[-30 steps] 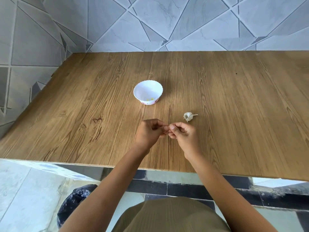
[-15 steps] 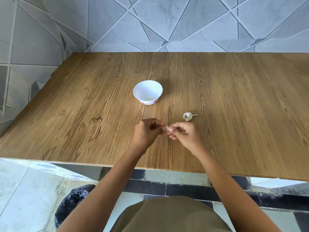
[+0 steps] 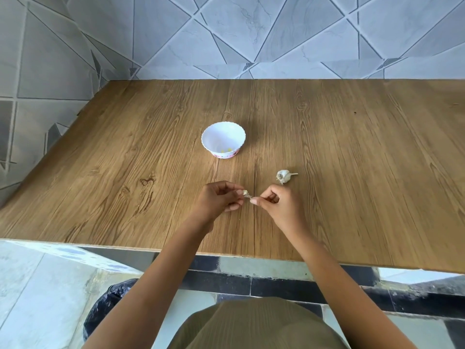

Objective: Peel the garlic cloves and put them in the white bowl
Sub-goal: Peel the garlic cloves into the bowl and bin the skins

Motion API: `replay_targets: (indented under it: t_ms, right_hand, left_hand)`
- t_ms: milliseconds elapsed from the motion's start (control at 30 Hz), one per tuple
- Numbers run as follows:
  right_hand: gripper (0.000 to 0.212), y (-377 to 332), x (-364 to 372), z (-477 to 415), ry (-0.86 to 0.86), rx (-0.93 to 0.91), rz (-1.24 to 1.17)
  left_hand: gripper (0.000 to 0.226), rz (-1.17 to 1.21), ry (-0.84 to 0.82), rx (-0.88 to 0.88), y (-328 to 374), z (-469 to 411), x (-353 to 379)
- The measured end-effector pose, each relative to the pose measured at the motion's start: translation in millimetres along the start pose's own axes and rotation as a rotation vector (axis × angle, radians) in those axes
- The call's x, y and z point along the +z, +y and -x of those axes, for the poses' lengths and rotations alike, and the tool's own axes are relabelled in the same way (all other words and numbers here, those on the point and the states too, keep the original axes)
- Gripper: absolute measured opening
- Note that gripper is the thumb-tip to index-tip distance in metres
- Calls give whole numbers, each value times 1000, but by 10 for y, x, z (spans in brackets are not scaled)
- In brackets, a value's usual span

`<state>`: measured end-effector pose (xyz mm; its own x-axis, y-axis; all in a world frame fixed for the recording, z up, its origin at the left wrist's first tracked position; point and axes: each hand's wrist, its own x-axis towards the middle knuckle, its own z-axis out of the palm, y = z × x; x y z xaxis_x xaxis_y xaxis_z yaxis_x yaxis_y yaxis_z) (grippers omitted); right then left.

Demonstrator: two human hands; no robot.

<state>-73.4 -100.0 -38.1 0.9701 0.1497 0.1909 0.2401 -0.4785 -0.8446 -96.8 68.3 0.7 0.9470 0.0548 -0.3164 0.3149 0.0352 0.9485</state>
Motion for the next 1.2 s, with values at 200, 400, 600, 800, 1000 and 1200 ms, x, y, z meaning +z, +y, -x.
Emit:
replay_targets:
  t_ms: [200,400,600,800,1000,1200]
  right_hand:
    - [19,-71,-8,2,-118,-18,-89]
    - [8,-235,-77,6,-190,236,-535]
    - [9,-247,-103,0,-227,161,-500]
    - [13,-199,8,10,15,-392,4]
    - [11,-243,-64,47,-203,41,-394]
    - [16,-311,-175,-4,-380,486,-756]
  left_hand:
    - [9,-141,-2,57,1,-17,24]
    - [13,-105,-107,27,74,-26,21]
    - [12,-88,-173,1,122,-15,-4]
    - [23,-11,-113,-118,127,2,44]
    - [19,-47,-113,3,63,15,73]
    - [9,-298,-183,363,43,-19,10]
